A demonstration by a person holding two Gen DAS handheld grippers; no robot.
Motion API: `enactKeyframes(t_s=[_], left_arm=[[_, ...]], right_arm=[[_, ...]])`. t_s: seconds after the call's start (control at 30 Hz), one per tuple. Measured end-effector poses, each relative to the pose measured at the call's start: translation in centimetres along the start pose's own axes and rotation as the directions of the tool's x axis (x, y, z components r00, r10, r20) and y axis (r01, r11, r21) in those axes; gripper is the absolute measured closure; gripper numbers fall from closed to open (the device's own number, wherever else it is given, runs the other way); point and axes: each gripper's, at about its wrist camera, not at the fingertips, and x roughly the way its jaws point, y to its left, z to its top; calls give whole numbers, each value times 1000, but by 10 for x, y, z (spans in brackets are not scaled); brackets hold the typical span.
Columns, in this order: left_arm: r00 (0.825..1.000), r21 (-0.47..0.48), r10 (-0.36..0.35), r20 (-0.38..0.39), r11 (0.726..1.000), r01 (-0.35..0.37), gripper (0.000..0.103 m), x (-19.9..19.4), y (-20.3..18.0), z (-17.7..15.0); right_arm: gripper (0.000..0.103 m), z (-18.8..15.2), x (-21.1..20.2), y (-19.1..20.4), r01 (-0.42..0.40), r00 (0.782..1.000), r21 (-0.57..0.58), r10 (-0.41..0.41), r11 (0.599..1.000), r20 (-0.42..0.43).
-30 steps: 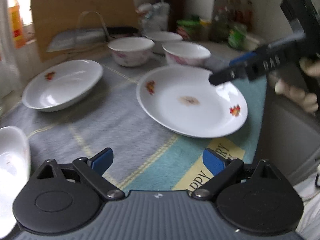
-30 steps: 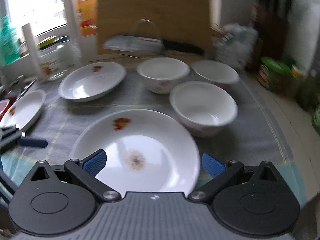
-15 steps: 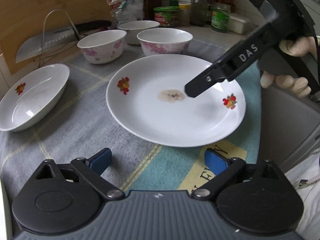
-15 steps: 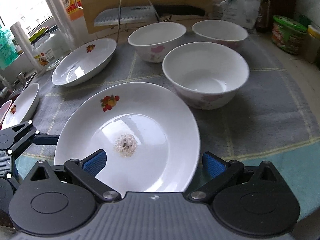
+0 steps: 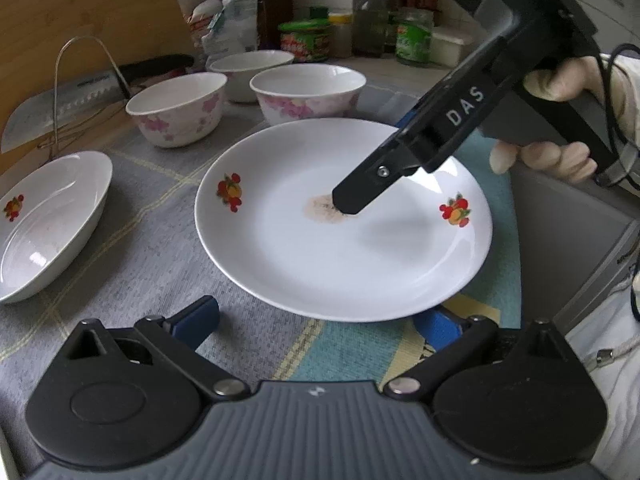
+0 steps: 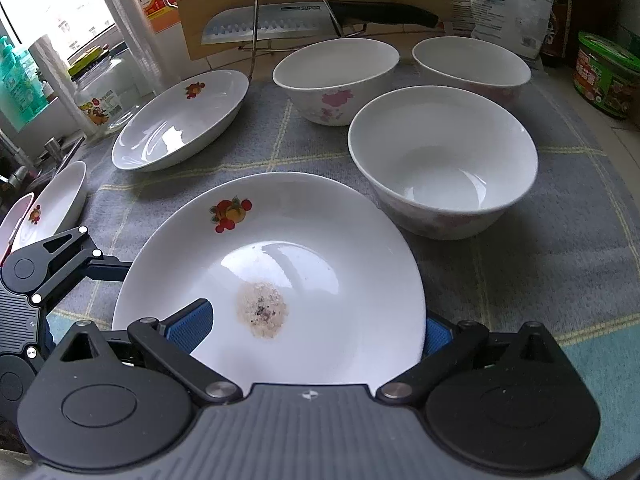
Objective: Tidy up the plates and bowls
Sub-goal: 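Lift the stained plate with the right tool and carry it toward the left tool's plate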
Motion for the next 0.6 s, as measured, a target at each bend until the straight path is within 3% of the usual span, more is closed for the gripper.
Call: enactKeyframes(t_s=[0.2, 0.6], left_arm=[[1000, 10, -4, 12, 1000, 4, 0, -1, -1, -1], [996, 87, -86, 22, 993, 84, 0, 7, -2, 4]], right_arm=[[0, 1, 0, 1, -4, 1000, -36, 4, 999, -9], [0, 4, -1, -5, -77, 997, -122, 73, 990, -38]])
